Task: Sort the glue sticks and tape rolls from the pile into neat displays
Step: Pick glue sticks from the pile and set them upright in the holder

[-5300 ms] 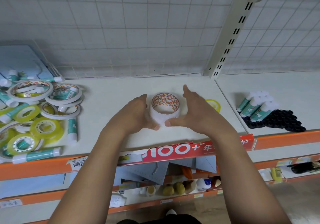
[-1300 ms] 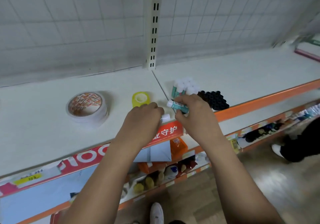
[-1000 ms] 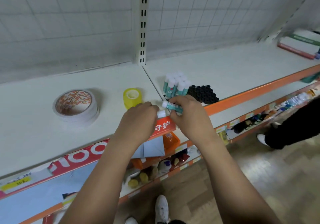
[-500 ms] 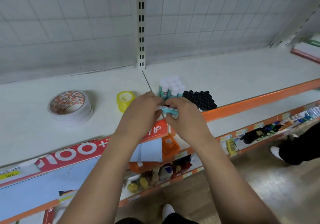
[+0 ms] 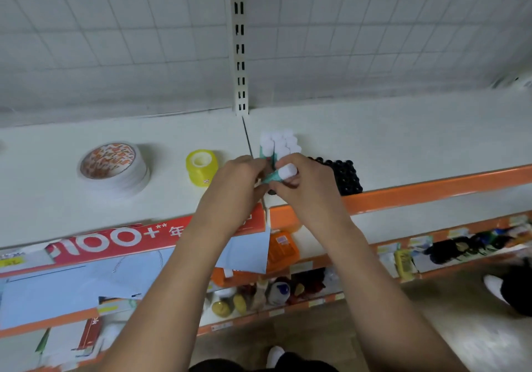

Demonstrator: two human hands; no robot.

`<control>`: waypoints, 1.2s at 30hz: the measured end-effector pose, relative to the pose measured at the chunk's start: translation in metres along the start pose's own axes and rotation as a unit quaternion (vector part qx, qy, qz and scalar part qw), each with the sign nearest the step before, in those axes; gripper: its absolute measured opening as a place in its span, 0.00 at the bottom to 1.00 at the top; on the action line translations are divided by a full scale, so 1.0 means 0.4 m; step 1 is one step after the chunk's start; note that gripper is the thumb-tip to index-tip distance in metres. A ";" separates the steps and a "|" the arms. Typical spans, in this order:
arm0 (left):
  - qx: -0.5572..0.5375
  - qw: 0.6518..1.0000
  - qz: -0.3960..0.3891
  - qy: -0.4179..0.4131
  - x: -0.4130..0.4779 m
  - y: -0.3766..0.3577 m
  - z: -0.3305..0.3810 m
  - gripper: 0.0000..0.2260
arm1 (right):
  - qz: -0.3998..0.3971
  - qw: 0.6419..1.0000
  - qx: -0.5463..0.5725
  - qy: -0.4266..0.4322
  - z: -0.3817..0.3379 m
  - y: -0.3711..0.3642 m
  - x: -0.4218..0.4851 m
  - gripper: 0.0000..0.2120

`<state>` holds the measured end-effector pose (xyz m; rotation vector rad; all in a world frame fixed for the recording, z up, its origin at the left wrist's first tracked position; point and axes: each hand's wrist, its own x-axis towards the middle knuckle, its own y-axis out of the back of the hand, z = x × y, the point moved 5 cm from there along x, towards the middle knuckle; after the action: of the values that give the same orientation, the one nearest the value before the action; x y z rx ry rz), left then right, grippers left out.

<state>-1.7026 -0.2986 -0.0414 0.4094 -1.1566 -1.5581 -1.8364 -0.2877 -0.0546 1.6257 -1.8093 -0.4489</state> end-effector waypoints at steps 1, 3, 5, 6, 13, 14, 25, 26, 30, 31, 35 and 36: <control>0.002 1.000 0.001 0.003 0.000 -0.003 0.001 0.08 | -0.005 1.000 0.007 0.004 0.001 0.001 0.001 0.14; 0.006 1.000 0.004 0.013 0.000 -0.007 -0.002 0.06 | -0.016 0.999 0.034 0.002 0.004 0.003 0.004 0.17; 0.002 0.999 0.014 0.030 0.000 -0.010 -0.008 0.06 | -0.022 0.998 0.051 -0.004 0.013 0.007 0.004 0.20; -0.002 0.999 0.026 0.041 0.001 -0.010 -0.013 0.06 | -0.018 0.999 0.042 0.002 0.018 0.010 0.004 0.18; -0.022 0.990 0.093 0.102 0.023 -0.013 -0.028 0.06 | -0.059 0.993 -0.099 0.034 0.060 -0.003 0.011 0.08; -0.027 0.990 0.089 0.109 0.026 -0.020 -0.029 0.06 | -0.058 0.992 -0.106 0.041 0.060 -0.005 0.013 0.09; -0.024 0.986 0.063 0.152 0.056 -0.050 -0.056 0.07 | -0.053 0.988 -0.137 0.057 0.058 -0.024 0.050 0.10; -0.015 0.986 0.060 0.155 0.062 -0.051 -0.060 0.07 | -0.054 0.987 -0.139 0.056 0.057 -0.028 0.054 0.11; 0.006 0.983 0.056 0.173 0.071 -0.063 -0.074 0.04 | -0.053 0.986 -0.152 0.044 0.058 -0.041 0.068 0.10; 0.008 0.983 0.060 0.174 0.071 -0.066 -0.076 0.04 | -0.053 0.985 -0.158 0.044 0.058 -0.043 0.071 0.10; 0.017 0.983 0.074 0.168 0.070 -0.072 -0.076 0.04 | -0.045 0.984 -0.165 0.046 0.057 -0.049 0.079 0.09; 0.018 0.983 0.073 0.170 0.071 -0.072 -0.077 0.04 | -0.040 0.985 -0.162 0.046 0.056 -0.049 0.079 0.09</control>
<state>-1.7050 -0.3400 -0.0709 0.5766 -0.9286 -1.2818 -1.8369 -0.3255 -0.0759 1.4700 -1.5173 -0.6560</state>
